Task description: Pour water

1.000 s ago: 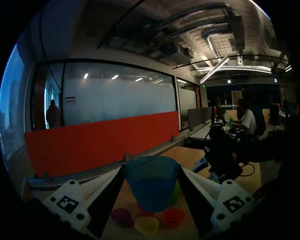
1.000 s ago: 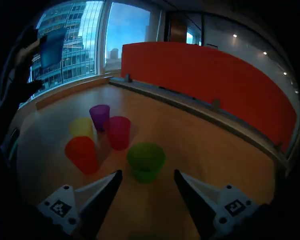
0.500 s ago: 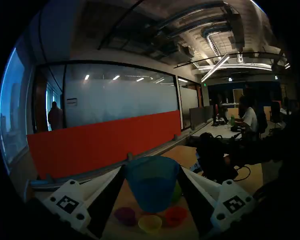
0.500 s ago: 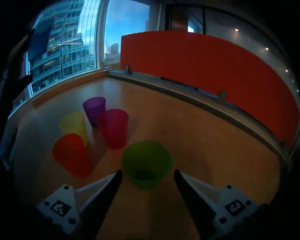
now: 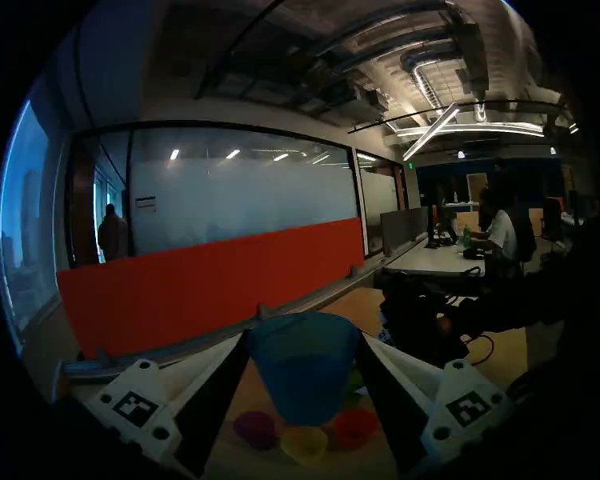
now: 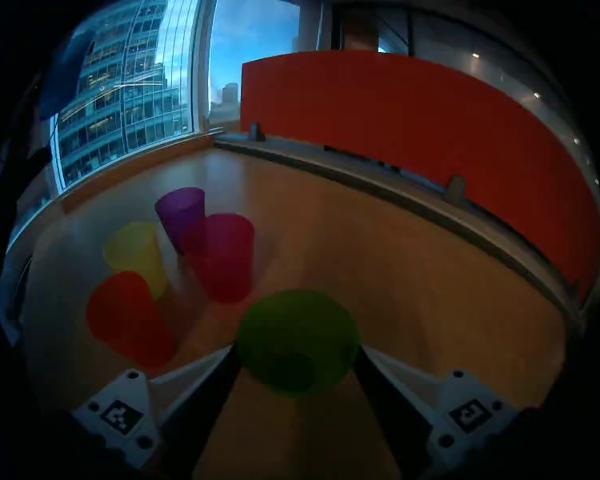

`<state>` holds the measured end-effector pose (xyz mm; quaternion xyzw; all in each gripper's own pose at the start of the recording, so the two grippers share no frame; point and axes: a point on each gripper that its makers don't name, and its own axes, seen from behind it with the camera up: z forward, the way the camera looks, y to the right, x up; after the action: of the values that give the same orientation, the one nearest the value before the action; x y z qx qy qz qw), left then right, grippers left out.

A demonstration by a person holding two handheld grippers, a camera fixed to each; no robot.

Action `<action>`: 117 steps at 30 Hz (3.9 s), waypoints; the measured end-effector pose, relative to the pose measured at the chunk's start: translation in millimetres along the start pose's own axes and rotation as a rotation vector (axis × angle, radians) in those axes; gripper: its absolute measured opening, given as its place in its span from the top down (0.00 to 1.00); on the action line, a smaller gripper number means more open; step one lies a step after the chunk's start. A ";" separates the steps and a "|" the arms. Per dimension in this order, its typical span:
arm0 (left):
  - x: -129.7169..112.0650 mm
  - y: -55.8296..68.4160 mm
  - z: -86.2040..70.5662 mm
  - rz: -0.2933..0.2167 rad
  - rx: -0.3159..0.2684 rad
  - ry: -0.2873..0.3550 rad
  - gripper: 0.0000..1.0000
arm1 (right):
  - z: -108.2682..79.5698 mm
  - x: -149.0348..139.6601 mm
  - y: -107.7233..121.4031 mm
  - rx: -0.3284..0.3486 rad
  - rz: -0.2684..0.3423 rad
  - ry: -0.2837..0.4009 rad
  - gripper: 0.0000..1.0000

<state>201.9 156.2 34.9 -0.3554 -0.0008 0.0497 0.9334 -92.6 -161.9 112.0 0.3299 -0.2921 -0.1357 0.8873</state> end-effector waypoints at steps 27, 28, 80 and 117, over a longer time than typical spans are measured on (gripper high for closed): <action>-0.9 -1.2 -7.5 -0.005 0.015 0.001 0.10 | -40.6 21.3 -15.5 0.011 0.009 0.086 0.10; -0.8 -0.7 -8.3 -0.007 0.015 0.001 0.10 | -45.3 24.2 -16.9 0.010 0.007 0.097 0.10; -8.9 17.3 -5.6 -0.031 -0.009 0.003 0.11 | -161.3 123.0 -65.6 0.030 -0.030 0.544 0.10; 13.9 14.8 -11.0 0.075 0.022 0.031 0.11 | -163.3 131.8 -138.4 0.176 -0.143 0.550 0.10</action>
<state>214.8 161.2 16.5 -0.3456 0.0277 0.0791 0.9346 104.5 -239.5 -23.4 0.4496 -0.0273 -0.0776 0.8894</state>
